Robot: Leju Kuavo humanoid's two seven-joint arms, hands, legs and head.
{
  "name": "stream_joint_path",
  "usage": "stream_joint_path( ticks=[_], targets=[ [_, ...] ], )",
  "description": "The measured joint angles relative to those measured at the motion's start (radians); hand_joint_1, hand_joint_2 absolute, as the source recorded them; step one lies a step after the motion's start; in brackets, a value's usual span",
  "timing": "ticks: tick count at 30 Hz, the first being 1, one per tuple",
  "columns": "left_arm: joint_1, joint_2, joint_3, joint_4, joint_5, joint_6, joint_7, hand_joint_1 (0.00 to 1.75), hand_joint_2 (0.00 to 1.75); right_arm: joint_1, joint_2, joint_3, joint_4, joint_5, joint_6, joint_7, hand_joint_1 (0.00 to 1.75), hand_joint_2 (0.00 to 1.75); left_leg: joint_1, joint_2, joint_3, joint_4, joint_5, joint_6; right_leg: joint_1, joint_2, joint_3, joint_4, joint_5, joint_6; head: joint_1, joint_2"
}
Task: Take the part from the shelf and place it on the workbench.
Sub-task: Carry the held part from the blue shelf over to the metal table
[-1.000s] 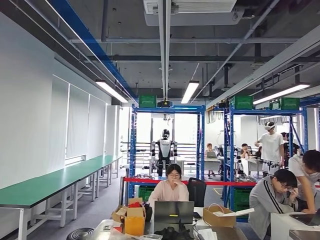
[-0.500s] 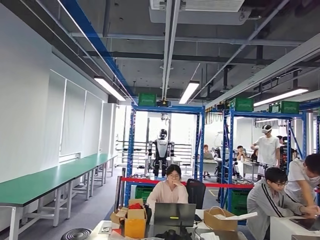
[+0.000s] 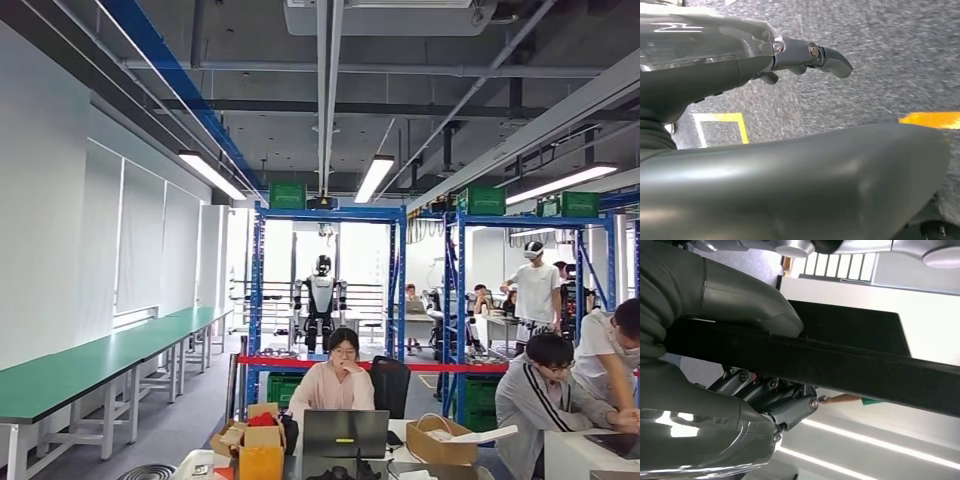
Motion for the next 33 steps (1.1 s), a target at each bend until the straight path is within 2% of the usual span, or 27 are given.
stream_joint_path(
  ticks=[1, 2, 3, 4, 6, 8, 10, 12, 13, 14, 15, 17, 18, 19, 21, 23, 24, 25, 27, 28, 29, 30, 32, 33],
  targets=[
    [0.000, 0.000, 0.000, 0.000, 0.000, 0.000, -0.002, 0.00, 1.75, 0.000, 0.001, 0.000, 0.000, -0.003, 0.000, -0.001, 1.75, 1.75, 0.007, 0.000, 0.008, -0.058, 0.055, -0.007, -0.003, 0.001, 0.010, 0.006, -0.014, 0.007, 0.000, 0.000],
    [0.001, -0.001, 0.000, 0.000, 0.000, 0.000, -0.003, 0.00, 1.75, 0.001, 0.002, -0.001, 0.000, -0.007, 0.001, 0.000, 1.75, 1.75, 0.011, -0.002, 0.016, -0.106, 0.091, -0.009, -0.005, 0.004, 0.017, 0.016, -0.028, 0.015, 0.000, 0.000],
    [0.001, -0.001, 0.000, 0.000, 0.000, 0.000, -0.004, 0.00, 1.75, 0.003, 0.004, -0.001, 0.001, -0.013, 0.003, 0.001, 1.75, 1.75, 0.012, -0.004, 0.020, -0.135, 0.118, -0.004, -0.006, 0.006, 0.019, 0.023, -0.040, 0.023, 0.000, 0.000],
    [0.003, -0.001, 0.000, 0.000, 0.000, 0.000, -0.005, 0.00, 1.75, 0.004, 0.004, -0.002, 0.001, -0.018, 0.004, 0.002, 1.75, 1.75, 0.010, -0.004, 0.020, -0.146, 0.126, 0.005, -0.007, 0.010, 0.019, 0.030, -0.050, 0.030, 0.000, 0.000],
    [0.004, 0.000, 0.000, 0.000, 0.000, 0.000, -0.006, 0.00, 1.75, 0.008, 0.006, -0.005, 0.001, -0.023, 0.007, 0.003, 1.75, 1.75, 0.004, -0.001, 0.024, -0.143, 0.119, 0.027, -0.012, 0.013, 0.017, 0.037, -0.058, 0.041, 0.000, 0.000],
    [0.003, 0.001, 0.000, 0.000, 0.000, 0.000, -0.007, 0.00, 1.75, 0.009, 0.008, -0.008, 0.001, -0.024, 0.008, 0.003, 1.75, 1.75, 0.003, 0.004, 0.036, -0.146, 0.111, 0.038, -0.015, 0.008, -0.007, 0.088, -0.060, 0.050, 0.000, 0.000],
    [-0.001, 0.002, 0.000, 0.000, 0.000, 0.001, -0.007, 0.00, 1.75, 0.011, 0.008, -0.011, 0.000, -0.019, 0.005, 0.004, 1.75, 1.75, 0.003, 0.006, 0.050, -0.149, 0.098, 0.045, -0.016, 0.001, -0.081, 0.211, -0.088, 0.058, 0.000, 0.000],
    [-0.002, 0.003, 0.000, 0.000, 0.000, 0.003, -0.007, 0.00, 1.75, 0.013, 0.008, -0.012, 0.000, -0.011, 0.001, 0.006, 1.75, 1.75, 0.000, 0.007, 0.066, -0.149, 0.082, 0.048, -0.016, -0.001, -0.168, 0.329, -0.135, 0.059, 0.000, 0.000],
    [-0.001, 0.003, 0.000, 0.000, 0.000, 0.003, -0.007, 0.00, 1.75, 0.014, 0.008, -0.012, 0.000, -0.009, 0.001, 0.007, 1.75, 1.75, -0.001, 0.007, 0.077, -0.149, 0.073, 0.049, -0.015, -0.001, -0.195, 0.349, -0.142, 0.055, 0.000, 0.000],
    [0.000, 0.003, 0.000, 0.000, 0.001, 0.003, -0.007, 0.00, 1.75, 0.015, 0.008, -0.012, 0.000, -0.007, 0.001, 0.008, 1.75, 1.75, -0.003, 0.006, 0.089, -0.150, 0.063, 0.049, -0.012, -0.001, -0.206, 0.336, -0.130, 0.050, 0.000, 0.000],
    [0.000, 0.002, 0.000, 0.000, 0.001, 0.003, -0.007, 0.00, 1.75, 0.015, 0.008, -0.013, 0.000, -0.007, 0.001, 0.008, 1.75, 1.75, -0.004, 0.005, 0.103, -0.150, 0.053, 0.049, -0.007, -0.001, -0.201, 0.288, -0.095, 0.042, 0.000, 0.000],
    [0.001, 0.000, 0.000, 0.000, 0.001, 0.003, -0.007, 0.00, 1.75, 0.015, 0.008, -0.016, 0.000, -0.007, 0.001, 0.007, 1.75, 1.75, -0.004, 0.004, 0.128, -0.155, 0.035, 0.045, 0.009, -0.004, -0.172, 0.156, 0.004, 0.022, 0.000, 0.000],
    [0.000, -0.002, 0.000, 0.000, 0.001, 0.004, -0.007, 0.00, 1.75, 0.014, 0.008, -0.018, 0.000, -0.007, 0.000, 0.007, 1.75, 1.75, -0.003, 0.004, 0.137, -0.160, 0.028, 0.042, 0.016, -0.004, -0.160, 0.107, 0.037, 0.012, 0.000, 0.000],
    [0.000, -0.004, 0.000, 0.000, 0.001, 0.004, -0.006, 0.00, 1.75, 0.015, 0.008, -0.020, 0.000, -0.007, 0.000, 0.007, 1.75, 1.75, -0.003, 0.005, 0.145, -0.165, 0.025, 0.038, 0.021, -0.004, -0.154, 0.081, 0.055, 0.005, 0.000, 0.000],
    [-0.001, -0.004, 0.000, 0.000, 0.001, 0.004, -0.006, 0.00, 1.75, 0.015, 0.008, -0.024, -0.002, -0.007, -0.001, 0.007, 1.75, 1.75, -0.004, 0.006, 0.159, -0.172, 0.031, 0.027, 0.022, -0.001, -0.140, 0.062, 0.050, -0.005, 0.000, 0.000],
    [-0.003, -0.004, 0.000, 0.000, 0.001, 0.005, -0.007, 0.00, 1.75, 0.015, 0.010, -0.026, -0.005, -0.007, -0.002, 0.005, 1.75, 1.75, -0.006, 0.007, 0.155, -0.141, 0.037, 0.020, 0.017, 0.001, -0.109, 0.040, 0.046, -0.011, 0.000, 0.000],
    [-0.005, -0.004, 0.000, 0.000, 0.001, 0.005, -0.007, 0.00, 1.75, 0.014, 0.011, -0.026, -0.006, -0.007, -0.002, 0.005, 1.75, 1.75, -0.006, 0.007, 0.134, -0.099, 0.032, 0.020, 0.014, 0.001, -0.094, 0.031, 0.042, -0.013, 0.000, 0.000],
    [-0.006, -0.003, 0.000, 0.000, 0.001, 0.006, -0.007, 0.00, 1.75, 0.014, 0.012, -0.027, -0.007, -0.007, -0.002, 0.004, 1.75, 1.75, -0.006, 0.007, 0.100, -0.043, 0.016, 0.020, 0.013, 0.000, -0.081, 0.026, 0.036, -0.015, 0.000, 0.000],
    [-0.004, -0.001, 0.000, 0.000, 0.001, 0.006, -0.007, 0.00, 1.75, 0.017, 0.013, -0.027, -0.006, -0.006, -0.002, 0.004, 1.75, 1.75, -0.007, 0.007, 0.019, 0.064, -0.035, 0.015, 0.013, 0.003, -0.064, 0.025, 0.020, -0.018, 0.000, 0.000],
    [-0.002, 0.000, 0.000, 0.000, 0.001, 0.007, -0.007, 0.00, 1.75, 0.019, 0.013, -0.027, -0.006, -0.006, -0.002, 0.004, 1.75, 1.75, -0.006, 0.007, -0.010, 0.088, -0.054, 0.012, 0.013, 0.005, -0.053, 0.026, 0.010, -0.018, 0.000, 0.000],
    [0.000, 0.000, 0.000, 0.000, 0.001, 0.007, -0.007, 0.00, 1.75, 0.022, 0.013, -0.027, -0.006, -0.006, -0.002, 0.004, 1.75, 1.75, -0.005, 0.007, -0.024, 0.082, -0.053, 0.008, 0.012, 0.007, -0.040, 0.026, 0.000, -0.017, 0.000, 0.000],
    [0.001, 0.000, 0.000, 0.000, 0.001, 0.006, -0.007, 0.00, 1.75, 0.024, 0.013, -0.027, -0.006, -0.006, -0.002, 0.004, 1.75, 1.75, -0.004, 0.007, -0.025, 0.045, -0.026, 0.006, 0.011, 0.009, -0.025, 0.028, -0.012, -0.015, 0.000, 0.000],
    [0.003, 0.000, 0.000, 0.000, 0.001, 0.006, -0.007, 0.00, 1.75, 0.026, 0.013, -0.026, -0.006, -0.005, -0.002, 0.004, 1.75, 1.75, -0.002, 0.007, -0.007, -0.069, 0.073, 0.004, 0.010, 0.011, 0.002, 0.034, -0.039, -0.006, 0.000, 0.000],
    [0.003, 0.000, 0.000, 0.000, 0.001, 0.006, -0.007, 0.00, 1.75, 0.027, 0.012, -0.027, -0.006, -0.005, -0.002, 0.004, 1.75, 1.75, -0.002, 0.007, -0.001, -0.110, 0.109, 0.008, 0.010, 0.012, 0.009, 0.038, -0.051, -0.001, 0.000, 0.000]
  ],
)
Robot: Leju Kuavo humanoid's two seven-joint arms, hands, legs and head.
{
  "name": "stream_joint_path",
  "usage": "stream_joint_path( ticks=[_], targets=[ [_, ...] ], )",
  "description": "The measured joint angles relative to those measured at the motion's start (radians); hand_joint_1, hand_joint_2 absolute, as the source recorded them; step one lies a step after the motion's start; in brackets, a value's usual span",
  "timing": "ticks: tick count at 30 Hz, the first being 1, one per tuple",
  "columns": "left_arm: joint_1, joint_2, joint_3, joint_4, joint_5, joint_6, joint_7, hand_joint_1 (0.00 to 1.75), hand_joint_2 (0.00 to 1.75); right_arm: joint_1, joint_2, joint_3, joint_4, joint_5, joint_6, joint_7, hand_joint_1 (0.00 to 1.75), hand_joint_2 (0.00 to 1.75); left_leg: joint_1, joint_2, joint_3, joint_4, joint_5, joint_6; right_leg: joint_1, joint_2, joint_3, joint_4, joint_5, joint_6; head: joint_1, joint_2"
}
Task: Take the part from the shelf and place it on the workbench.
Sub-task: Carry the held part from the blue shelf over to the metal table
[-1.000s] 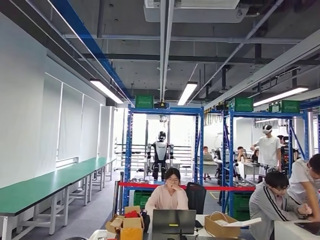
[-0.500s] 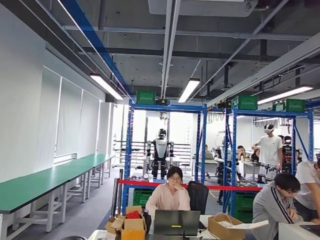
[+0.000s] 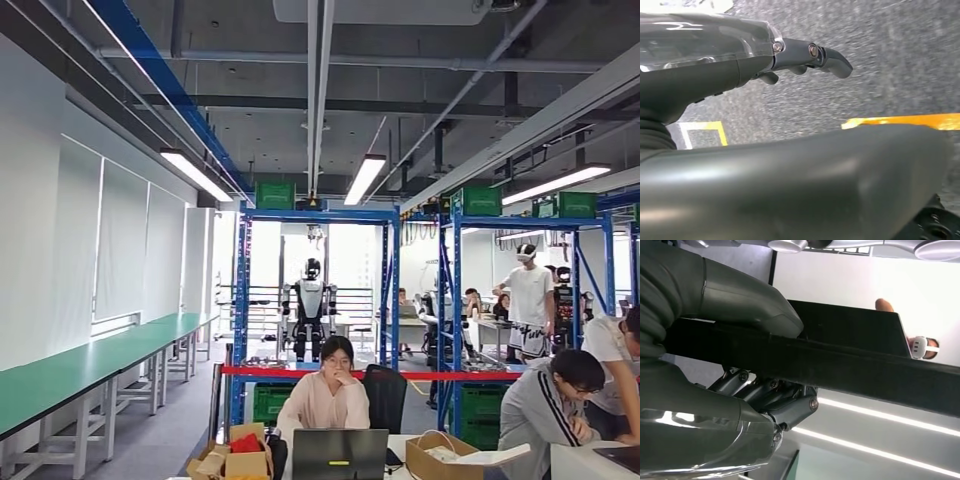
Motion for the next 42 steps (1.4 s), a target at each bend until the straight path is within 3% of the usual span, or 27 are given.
stream_joint_path(
  ticks=[1, 5, 7, 9, 10, 11, 12, 15, 16, 17, 19, 21, 24, 26, 27, 29, 31, 32, 35, 37, 40, 41, 42],
  targets=[
    [0.001, 0.000, 0.000, 0.000, 0.000, 0.000, 0.000, 0.00, 1.75, 0.001, 0.000, 0.000, 0.000, 0.000, 0.000, 0.000, 1.75, 1.75, -0.002, 0.000, 0.001, -0.022, 0.022, 0.006, 0.000, 0.001, 0.002, 0.003, -0.009, 0.006, 0.000, 0.000],
    [-0.001, 0.001, 0.000, 0.000, 0.000, 0.000, -0.001, 0.00, 1.75, 0.001, 0.000, -0.003, -0.003, 0.001, 0.000, -0.004, 1.75, 1.75, -0.006, -0.001, 0.014, -0.031, 0.015, 0.033, -0.005, 0.001, -0.006, 0.033, -0.021, 0.028, 0.000, 0.000],
    [-0.003, 0.003, 0.000, 0.000, 0.000, 0.000, -0.002, 0.00, 1.75, 0.001, 0.000, -0.004, -0.005, 0.001, 0.000, -0.006, 1.75, 1.75, -0.002, -0.002, 0.032, -0.035, 0.003, 0.040, -0.010, -0.004, -0.060, 0.130, -0.036, 0.041, 0.000, 0.000],
    [-0.004, 0.004, 0.000, 0.000, 0.000, 0.001, -0.002, 0.00, 1.75, 0.004, 0.000, -0.006, -0.005, 0.001, 0.000, -0.007, 1.75, 1.75, -0.002, -0.001, 0.051, -0.037, -0.014, 0.043, -0.017, -0.007, -0.148, 0.256, -0.078, 0.051, 0.000, 0.000],
    [-0.004, 0.004, 0.000, 0.000, 0.000, 0.001, -0.002, 0.00, 1.75, 0.006, -0.001, -0.006, -0.005, 0.001, 0.000, -0.007, 1.75, 1.75, -0.002, -0.001, 0.061, -0.037, -0.023, 0.043, -0.019, -0.009, -0.185, 0.293, -0.096, 0.054, 0.000, 0.000],
    [-0.003, 0.004, 0.000, 0.000, 0.000, 0.001, -0.002, 0.00, 1.75, 0.007, -0.001, -0.006, -0.005, 0.001, 0.000, -0.007, 1.75, 1.75, -0.002, -0.002, 0.074, -0.037, -0.033, 0.042, -0.020, -0.010, -0.206, 0.299, -0.098, 0.054, 0.000, 0.000],
    [-0.003, 0.004, 0.000, 0.000, 0.000, 0.001, -0.002, 0.00, 1.75, 0.008, -0.001, -0.006, -0.005, 0.001, 0.000, -0.007, 1.75, 1.75, -0.002, -0.002, 0.088, -0.037, -0.043, 0.041, -0.021, -0.011, -0.212, 0.272, -0.079, 0.054, 0.000, 0.000],
    [-0.003, 0.004, 0.000, 0.000, 0.000, 0.000, -0.002, 0.00, 1.75, 0.006, -0.001, -0.007, -0.005, 0.002, 0.000, -0.008, 1.75, 1.75, -0.002, -0.003, 0.129, -0.042, -0.072, 0.032, -0.014, -0.015, -0.179, 0.101, 0.060, 0.039, 0.000, 0.000],
    [-0.005, 0.003, 0.000, 0.000, 0.000, 0.000, -0.002, 0.00, 1.75, 0.007, -0.001, -0.008, -0.005, 0.002, 0.000, -0.008, 1.75, 1.75, -0.002, -0.004, 0.136, -0.047, -0.079, 0.026, -0.010, -0.016, -0.170, 0.067, 0.091, 0.032, 0.000, 0.000],
    [-0.005, 0.003, 0.000, 0.000, 0.000, 0.000, -0.002, 0.00, 1.75, 0.007, -0.002, -0.008, -0.006, 0.002, 0.000, -0.009, 1.75, 1.75, -0.002, -0.004, 0.142, -0.049, -0.081, 0.021, -0.007, -0.015, -0.167, 0.052, 0.101, 0.024, 0.000, 0.000],
    [-0.006, 0.003, 0.000, 0.000, 0.000, 0.000, -0.002, 0.00, 1.75, 0.007, -0.001, -0.009, -0.008, 0.002, 0.000, -0.009, 1.75, 1.75, -0.002, -0.003, 0.151, -0.049, -0.080, 0.010, -0.006, -0.012, -0.155, 0.041, 0.097, 0.011, 0.000, 0.000],
    [-0.009, 0.003, 0.000, 0.000, 0.000, 0.000, -0.003, 0.00, 1.75, 0.005, 0.000, -0.009, -0.010, 0.002, 0.000, -0.010, 1.75, 1.75, -0.002, -0.001, 0.136, -0.003, -0.082, 0.006, -0.009, -0.012, -0.131, 0.027, 0.090, -0.002, 0.000, 0.000],
    [-0.010, 0.003, 0.000, 0.000, 0.000, 0.000, -0.003, 0.00, 1.75, 0.004, 0.001, -0.009, -0.011, 0.002, 0.000, -0.010, 1.75, 1.75, -0.004, -0.001, 0.034, 0.160, -0.142, 0.002, -0.007, -0.012, -0.102, 0.021, 0.070, -0.014, 0.000, 0.000],
    [-0.007, 0.004, 0.000, 0.000, 0.000, 0.000, -0.003, 0.00, 1.75, 0.007, 0.001, -0.008, -0.011, 0.002, 0.000, -0.010, 1.75, 1.75, -0.004, -0.001, -0.024, 0.214, -0.168, -0.002, -0.005, -0.008, -0.083, 0.021, 0.053, -0.016, 0.000, 0.000],
    [-0.005, 0.004, 0.000, 0.000, 0.000, 0.000, -0.003, 0.00, 1.75, 0.007, 0.001, -0.008, -0.011, 0.002, 0.000, -0.010, 1.75, 1.75, -0.004, -0.001, -0.033, 0.197, -0.153, -0.003, -0.005, -0.006, -0.071, 0.021, 0.044, -0.015, 0.000, 0.000],
    [-0.005, 0.005, 0.000, 0.000, -0.001, 0.000, -0.005, 0.00, 1.75, 0.007, 0.001, -0.008, -0.011, 0.002, 0.000, -0.010, 1.75, 1.75, -0.003, -0.001, -0.017, 0.090, -0.059, -0.001, -0.005, -0.004, -0.042, 0.021, 0.021, -0.009, 0.000, 0.000],
    [-0.006, 0.005, 0.000, 0.000, -0.001, -0.001, -0.006, 0.00, 1.75, 0.006, 0.001, -0.008, -0.010, 0.004, 0.000, -0.010, 1.75, 1.75, -0.006, 0.000, 0.002, 0.000, 0.006, 0.006, -0.002, -0.002, -0.023, 0.025, -0.001, 0.002, 0.000, 0.000],
    [-0.006, 0.005, 0.000, 0.000, -0.001, -0.002, -0.006, 0.00, 1.75, 0.006, 0.001, -0.008, -0.010, 0.005, 0.000, -0.010, 1.75, 1.75, -0.008, 0.000, 0.004, -0.016, 0.015, 0.012, -0.002, -0.001, -0.019, 0.027, -0.008, 0.007, 0.000, 0.000],
    [-0.006, 0.006, 0.000, 0.000, -0.002, -0.003, -0.006, 0.00, 1.75, 0.005, 0.001, -0.009, -0.012, 0.007, 0.000, -0.011, 1.75, 1.75, -0.009, -0.001, 0.016, -0.020, 0.006, 0.029, -0.002, -0.002, -0.017, 0.040, -0.020, 0.022, 0.000, 0.000],
    [-0.008, 0.007, 0.000, 0.000, -0.002, -0.003, -0.006, 0.00, 1.75, 0.003, 0.001, -0.009, -0.015, 0.007, 0.000, -0.011, 1.75, 1.75, -0.004, -0.001, 0.034, -0.025, -0.003, 0.038, -0.006, -0.006, -0.053, 0.112, -0.035, 0.035, 0.000, 0.000],
    [-0.009, 0.008, 0.000, 0.000, -0.002, -0.003, -0.006, 0.00, 1.75, 0.004, 0.001, -0.009, -0.016, 0.007, 0.000, -0.012, 1.75, 1.75, -0.003, -0.001, 0.059, -0.027, -0.026, 0.041, -0.015, -0.011, -0.176, 0.295, -0.094, 0.049, 0.000, 0.000],
    [-0.009, 0.008, 0.000, 0.000, -0.002, -0.003, -0.006, 0.00, 1.75, 0.006, 0.000, -0.009, -0.016, 0.008, 0.000, -0.012, 1.75, 1.75, -0.003, -0.001, 0.070, -0.027, -0.035, 0.040, -0.017, -0.012, -0.206, 0.320, -0.101, 0.051, 0.000, 0.000],
    [-0.008, 0.008, 0.000, 0.000, -0.002, -0.003, -0.006, 0.00, 1.75, 0.006, 0.000, -0.009, -0.016, 0.008, 0.000, -0.012, 1.75, 1.75, -0.002, -0.002, 0.082, -0.027, -0.045, 0.038, -0.018, -0.013, -0.218, 0.310, -0.086, 0.050, 0.000, 0.000]
  ],
)
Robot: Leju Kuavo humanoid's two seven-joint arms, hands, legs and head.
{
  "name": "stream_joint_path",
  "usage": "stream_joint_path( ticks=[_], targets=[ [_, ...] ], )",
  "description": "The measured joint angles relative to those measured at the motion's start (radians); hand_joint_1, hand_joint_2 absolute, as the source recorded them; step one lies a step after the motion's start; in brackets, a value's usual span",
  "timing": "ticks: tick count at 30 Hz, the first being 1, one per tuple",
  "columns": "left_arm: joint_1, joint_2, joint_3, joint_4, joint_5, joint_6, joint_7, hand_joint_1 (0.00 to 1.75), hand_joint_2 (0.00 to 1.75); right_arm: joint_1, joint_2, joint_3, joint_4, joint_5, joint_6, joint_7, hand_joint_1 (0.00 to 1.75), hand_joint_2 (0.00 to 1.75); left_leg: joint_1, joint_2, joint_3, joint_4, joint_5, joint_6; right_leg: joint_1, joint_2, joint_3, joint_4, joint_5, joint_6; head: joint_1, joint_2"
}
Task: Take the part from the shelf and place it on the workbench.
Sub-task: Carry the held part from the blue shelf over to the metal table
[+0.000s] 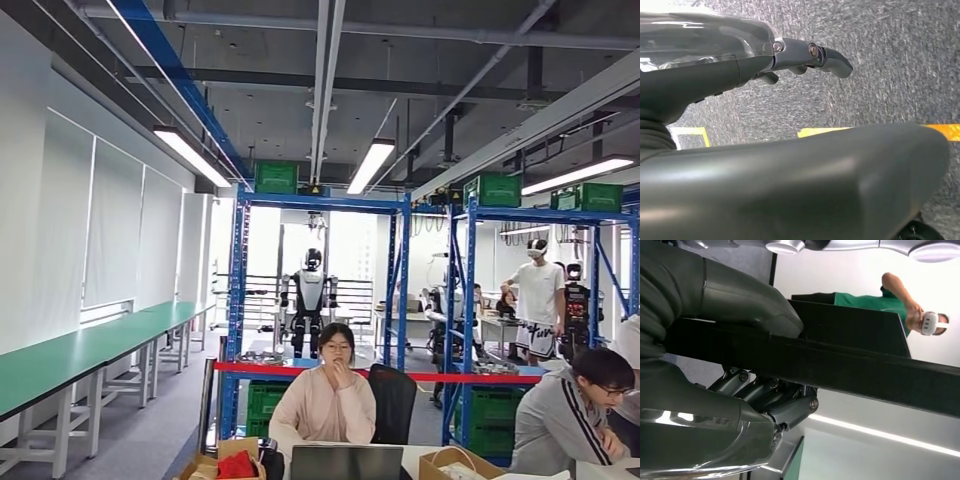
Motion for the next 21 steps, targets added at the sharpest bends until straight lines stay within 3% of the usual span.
stream_joint_path(
  ticks=[3, 5, 9, 11, 13, 14, 15, 16, 18, 19, 20, 21],
  targets=[
    [0.000, 0.000, 0.000, 0.000, 0.000, 0.000, 0.000, 0.00, 1.75, -0.001, 0.000, -0.002, 0.000, 0.001, 0.000, -0.003, 1.75, 1.75, 0.001, -0.002, 0.041, -0.003, -0.030, -0.008, 0.004, -0.001, 0.032, -0.170, 0.133, -0.011, 0.000, 0.000],
    [-0.002, 0.000, 0.000, 0.000, 0.000, 0.000, 0.000, 0.00, 1.75, 0.000, -0.001, -0.006, -0.004, 0.002, 0.000, -0.007, 1.75, 1.75, 0.000, -0.003, 0.055, -0.012, -0.041, -0.017, 0.011, -0.002, 0.048, -0.240, 0.178, -0.025, -0.001, 0.000],
    [-0.005, 0.000, 0.000, 0.000, 0.000, 0.000, -0.001, 0.00, 1.75, 0.003, 0.000, -0.021, -0.027, 0.016, -0.017, -0.031, 1.75, 1.75, -0.001, -0.001, 0.069, -0.002, -0.042, -0.032, 0.011, 0.000, 0.080, -0.271, 0.172, -0.051, -0.001, 0.000],
    [-0.008, 0.000, 0.000, 0.000, 0.000, -0.001, -0.001, 0.00, 1.75, 0.005, 0.000, -0.037, -0.055, 0.028, -0.036, -0.054, 1.75, 1.75, -0.002, 0.000, 0.021, 0.088, -0.067, -0.032, 0.010, 0.000, 0.103, -0.282, 0.163, -0.060, -0.001, 0.000],
    [-0.006, 0.000, 0.000, 0.000, -0.002, 0.000, -0.001, 0.00, 1.75, 0.008, 0.000, -0.069, -0.101, 0.035, -0.064, -0.077, 1.75, 1.75, -0.004, 0.000, -0.061, 0.205, -0.113, -0.034, 0.012, 0.000, 0.119, -0.284, 0.148, -0.066, -0.001, 0.000],
    [-0.004, 0.001, 0.000, 0.000, -0.003, 0.000, -0.001, 0.00, 1.75, 0.010, -0.001, -0.096, -0.134, 0.033, -0.077, -0.082, 1.75, 1.75, -0.004, 0.000, -0.094, 0.238, -0.127, -0.036, 0.013, 0.001, 0.128, -0.284, 0.140, -0.067, -0.001, 0.000],
    [-0.003, 0.001, 0.000, 0.000, -0.004, 0.000, -0.001, 0.00, 1.75, 0.007, 0.000, -0.129, -0.174, 0.024, -0.083, -0.077, 1.75, 1.75, -0.004, 0.000, -0.113, 0.240, -0.122, -0.037, 0.013, 0.003, 0.139, -0.284, 0.131, -0.067, -0.001, 0.000],
    [-0.002, 0.001, 0.000, 0.000, -0.005, 0.000, -0.001, 0.00, 1.75, 0.000, 0.002, -0.167, -0.215, 0.010, -0.082, -0.063, 1.75, 1.75, -0.004, 0.000, -0.117, 0.210, -0.093, -0.037, 0.013, 0.005, 0.153, -0.283, 0.121, -0.065, -0.001, 0.000],
    [-0.002, 0.002, 0.000, 0.000, -0.007, 0.002, 0.000, 0.00, 1.75, -0.022, 0.007, -0.241, -0.285, -0.010, -0.069, -0.031, 1.75, 1.75, -0.005, 0.000, -0.101, 0.102, 0.009, -0.034, 0.014, 0.006, 0.182, -0.280, 0.099, -0.059, -0.001, 0.000],
    [-0.003, 0.003, 0.000, 0.000, -0.008, 0.004, 0.001, 0.00, 1.75, -0.031, 0.010, -0.271, -0.309, -0.011, -0.061, -0.021, 1.75, 1.75, -0.007, 0.000, -0.093, 0.054, 0.045, -0.031, 0.014, 0.008, 0.190, -0.277, 0.089, -0.054, -0.001, 0.000],
    [-0.005, 0.003, 0.000, 0.000, -0.009, 0.005, 0.003, 0.00, 1.75, -0.036, 0.013, -0.295, -0.328, -0.007, -0.054, -0.014, 1.75, 1.75, -0.009, 0.001, -0.091, 0.028, 0.067, -0.026, 0.015, 0.009, 0.191, -0.273, 0.083, -0.049, -0.001, 0.000],
    [-0.007, 0.003, 0.000, 0.000, -0.009, 0.007, 0.005, 0.00, 1.75, -0.037, 0.016, -0.314, -0.343, 0.001, -0.049, -0.010, 1.75, 1.75, -0.012, 0.001, -0.092, 0.019, 0.070, -0.021, 0.015, 0.010, 0.189, -0.271, 0.078, -0.044, -0.001, 0.000]
  ],
)
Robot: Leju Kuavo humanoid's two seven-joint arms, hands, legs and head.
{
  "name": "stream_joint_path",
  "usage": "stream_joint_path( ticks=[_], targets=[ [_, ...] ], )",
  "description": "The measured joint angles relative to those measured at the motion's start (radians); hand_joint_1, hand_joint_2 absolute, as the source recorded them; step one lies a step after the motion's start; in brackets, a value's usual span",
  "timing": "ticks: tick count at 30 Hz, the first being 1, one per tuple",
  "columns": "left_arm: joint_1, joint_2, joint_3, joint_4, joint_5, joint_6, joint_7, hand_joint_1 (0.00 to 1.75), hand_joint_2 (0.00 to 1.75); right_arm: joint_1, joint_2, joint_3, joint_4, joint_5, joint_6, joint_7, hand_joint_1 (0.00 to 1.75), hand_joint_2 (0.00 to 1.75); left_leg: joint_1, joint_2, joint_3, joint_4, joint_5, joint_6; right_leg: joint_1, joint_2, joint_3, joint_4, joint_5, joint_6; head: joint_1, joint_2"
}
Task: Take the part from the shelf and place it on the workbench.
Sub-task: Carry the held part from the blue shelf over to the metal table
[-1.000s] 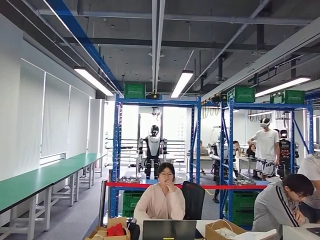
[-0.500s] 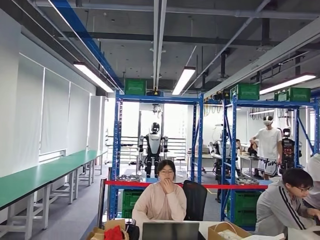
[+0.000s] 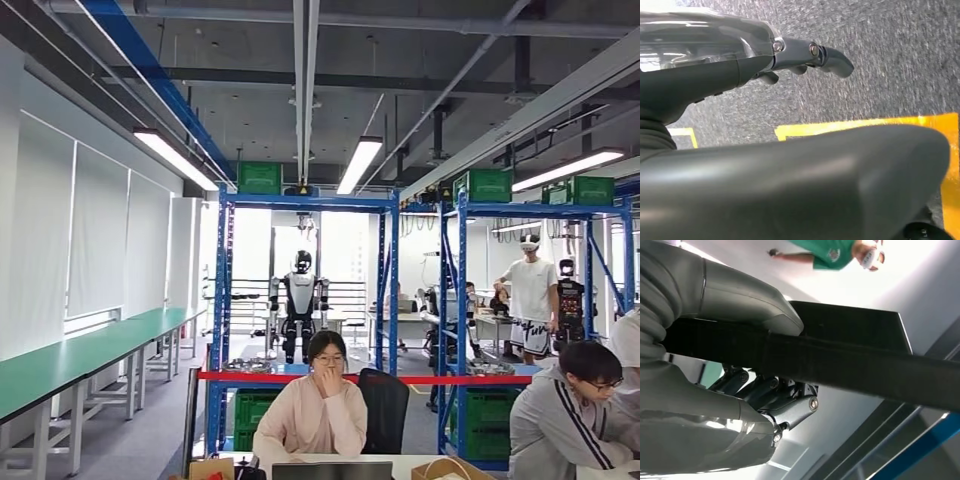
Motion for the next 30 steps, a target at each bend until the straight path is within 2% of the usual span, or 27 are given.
stream_joint_path(
  ticks=[3, 4, 5, 7, 8, 9, 10, 12, 13, 14, 17, 19, 20, 22, 23, 24, 25, 27, 28, 29, 30],
  targets=[
    [-0.006, -0.001, 0.000, 0.000, 0.000, 0.001, 0.007, 0.00, 1.75, 0.001, 0.008, -0.037, -0.022, 0.046, -0.004, -0.009, 1.75, 1.75, 0.002, 0.000, 0.006, -0.007, -0.004, 0.014, -0.002, 0.000, -0.005, 0.011, -0.017, 0.017, 0.000, 0.000],
    [-0.008, -0.002, 0.000, 0.000, -0.001, 0.001, 0.009, 0.00, 1.75, 0.000, 0.009, -0.047, -0.024, 0.069, -0.016, -0.018, 1.75, 1.75, 0.005, 0.000, 0.011, -0.010, -0.006, 0.018, -0.004, -0.001, -0.017, 0.037, -0.032, 0.024, 0.000, 0.000],
    [-0.009, -0.002, 0.000, 0.000, -0.002, 0.001, 0.011, 0.00, 1.75, 0.000, 0.009, -0.055, -0.023, 0.099, -0.034, -0.024, 1.75, 1.75, 0.008, 0.000, 0.016, -0.012, -0.009, 0.022, -0.007, -0.003, -0.040, 0.083, -0.055, 0.031, 0.000, 0.000],
    [-0.013, -0.002, 0.000, 0.000, -0.004, 0.001, 0.015, 0.00, 1.75, -0.001, 0.009, -0.072, -0.019, 0.176, -0.081, -0.034, 1.75, 1.75, 0.009, 0.000, 0.020, -0.013, -0.015, 0.026, -0.015, -0.005, -0.120, 0.215, -0.101, 0.042, 0.000, 0.000],
    [-0.013, -0.002, 0.000, 0.000, -0.005, 0.001, 0.016, 0.00, 1.75, -0.001, 0.009, -0.079, -0.014, 0.219, -0.107, -0.035, 1.75, 1.75, 0.009, 0.000, 0.022, -0.013, -0.018, 0.026, -0.019, -0.007, -0.155, 0.264, -0.108, 0.045, 0.000, 0.000],
    [-0.013, -0.002, 0.000, 0.000, -0.007, 0.001, 0.017, 0.00, 1.75, -0.002, 0.009, -0.084, -0.008, 0.261, -0.132, -0.034, 1.75, 1.75, 0.009, 0.000, 0.025, -0.013, -0.021, 0.025, -0.021, -0.009, -0.174, 0.280, -0.096, 0.048, 0.000, 0.000],
    [-0.013, -0.002, 0.000, 0.000, -0.009, 0.000, 0.018, 0.00, 1.75, -0.004, 0.009, -0.088, 0.000, 0.302, -0.157, -0.032, 1.75, 1.75, 0.009, -0.001, 0.030, -0.013, -0.023, 0.024, -0.022, -0.010, -0.172, 0.256, -0.066, 0.048, 0.000, 0.000],
    [-0.013, -0.002, 0.000, 0.000, -0.014, -0.001, 0.018, 0.00, 1.75, -0.015, 0.009, -0.092, 0.019, 0.380, -0.206, -0.024, 1.75, 1.75, 0.010, -0.002, 0.041, -0.014, -0.029, 0.020, -0.021, -0.010, -0.124, 0.130, 0.016, 0.043, 0.000, 0.000],
    [-0.014, -0.002, 0.000, 0.000, -0.018, -0.002, 0.018, 0.00, 1.75, -0.026, 0.010, -0.092, 0.034, 0.424, -0.231, -0.017, 1.75, 1.75, 0.009, -0.003, 0.044, -0.015, -0.031, 0.016, -0.018, -0.010, -0.100, 0.070, 0.043, 0.039, 0.000, 0.000],
    [-0.015, -0.002, 0.000, 0.000, -0.023, -0.002, 0.018, 0.00, 1.75, -0.038, 0.011, -0.090, 0.054, 0.472, -0.257, -0.008, 1.75, 1.75, 0.009, -0.003, 0.046, -0.016, -0.032, 0.011, -0.016, -0.009, -0.083, 0.031, 0.057, 0.034, 0.000, 0.000],
    [-0.018, -0.002, 0.000, 0.000, -0.035, -0.004, 0.017, 0.00, 1.75, -0.077, 0.014, -0.073, 0.131, 0.664, -0.355, 0.035, 1.75, 1.75, 0.010, -0.003, 0.050, -0.026, -0.031, -0.007, -0.011, -0.009, -0.075, 0.004, 0.059, 0.016, 0.000, 0.000],
    [-0.021, -0.002, 0.000, 0.000, -0.044, -0.007, 0.015, 0.00, 1.75, -0.109, 0.020, -0.046, 0.192, 0.810, -0.428, 0.073, 1.75, 1.75, 0.011, -0.002, 0.043, -0.008, -0.048, -0.015, -0.014, -0.010, -0.070, -0.010, 0.068, 0.001, 0.000, 0.000],
    [-0.023, -0.002, 0.000, 0.000, -0.049, -0.008, 0.014, 0.00, 1.75, -0.127, 0.025, -0.028, 0.227, 0.878, -0.464, 0.093, 1.75, 1.75, 0.011, -0.002, 0.027, 0.028, -0.071, -0.016, -0.015, -0.012, -0.067, -0.016, 0.071, -0.005, 0.000, 0.000],
    [-0.024, -0.003, 0.000, 0.000, -0.061, -0.011, 0.013, 0.00, 1.75, -0.162, 0.034, 0.009, 0.301, 1.006, -0.531, 0.142, 1.75, 1.75, 0.009, -0.002, -0.031, 0.152, -0.130, -0.018, -0.012, -0.012, -0.067, -0.017, 0.071, -0.010, 0.000, 0.000],
    [-0.024, -0.003, 0.000, 0.000, -0.067, -0.012, 0.013, 0.00, 1.75, -0.179, 0.037, 0.028, 0.339, 1.073, -0.561, 0.172, 1.75, 1.75, 0.009, -0.002, -0.059, 0.208, -0.148, -0.020, -0.010, -0.012, -0.067, -0.016, 0.070, -0.011, 0.000, 0.000],
    [-0.024, -0.003, 0.000, 0.000, -0.073, -0.013, 0.013, 0.00, 1.75, -0.195, 0.040, 0.046, 0.380, 1.136, -0.586, 0.203, 1.75, 1.75, 0.009, -0.001, -0.074, 0.234, -0.148, -0.021, -0.009, -0.012, -0.066, -0.016, 0.070, -0.012, 0.000, 0.000],
    [-0.024, -0.003, 0.000, 0.000, -0.078, -0.014, 0.013, 0.00, 1.75, -0.212, 0.044, 0.061, 0.419, 1.192, -0.607, 0.232, 1.75, 1.75, 0.008, -0.001, -0.072, 0.222, -0.128, -0.021, -0.008, -0.012, -0.065, -0.015, 0.069, -0.012, 0.000, 0.000],
    [-0.025, -0.003, 0.000, 0.000, -0.087, -0.017, 0.013, 0.00, 1.75, -0.251, 0.051, 0.085, 0.503, 1.284, -0.644, 0.287, 1.75, 1.75, 0.009, -0.001, -0.024, 0.105, -0.056, -0.019, -0.008, -0.011, -0.063, -0.011, 0.063, -0.009, 0.000, 0.000],
    [-0.026, -0.003, 0.000, 0.000, -0.092, -0.019, 0.013, 0.00, 1.75, -0.272, 0.054, 0.093, 0.545, 1.329, -0.662, 0.314, 1.75, 1.75, 0.008, 0.000, 0.003, 0.044, -0.030, -0.017, -0.006, -0.010, -0.065, -0.006, 0.060, -0.006, 0.000, 0.000],
    [-0.028, -0.003, 0.000, 0.000, -0.097, -0.020, 0.013, 0.00, 1.75, -0.294, 0.057, 0.099, 0.592, 1.376, -0.680, 0.342, 1.75, 1.75, 0.007, 0.000, 0.020, 0.003, -0.015, -0.014, -0.004, -0.009, -0.067, -0.002, 0.057, -0.002, 0.000, 0.000],
    [-0.029, -0.003, 0.000, 0.000, -0.102, -0.021, 0.013, 0.00, 1.75, -0.314, 0.059, 0.103, 0.638, 1.420, -0.694, 0.366, 1.75, 1.75, 0.005, 0.000, 0.028, -0.016, -0.013, -0.010, -0.002, -0.009, -0.069, 0.002, 0.055, 0.002, 0.000, 0.000]
  ],
)
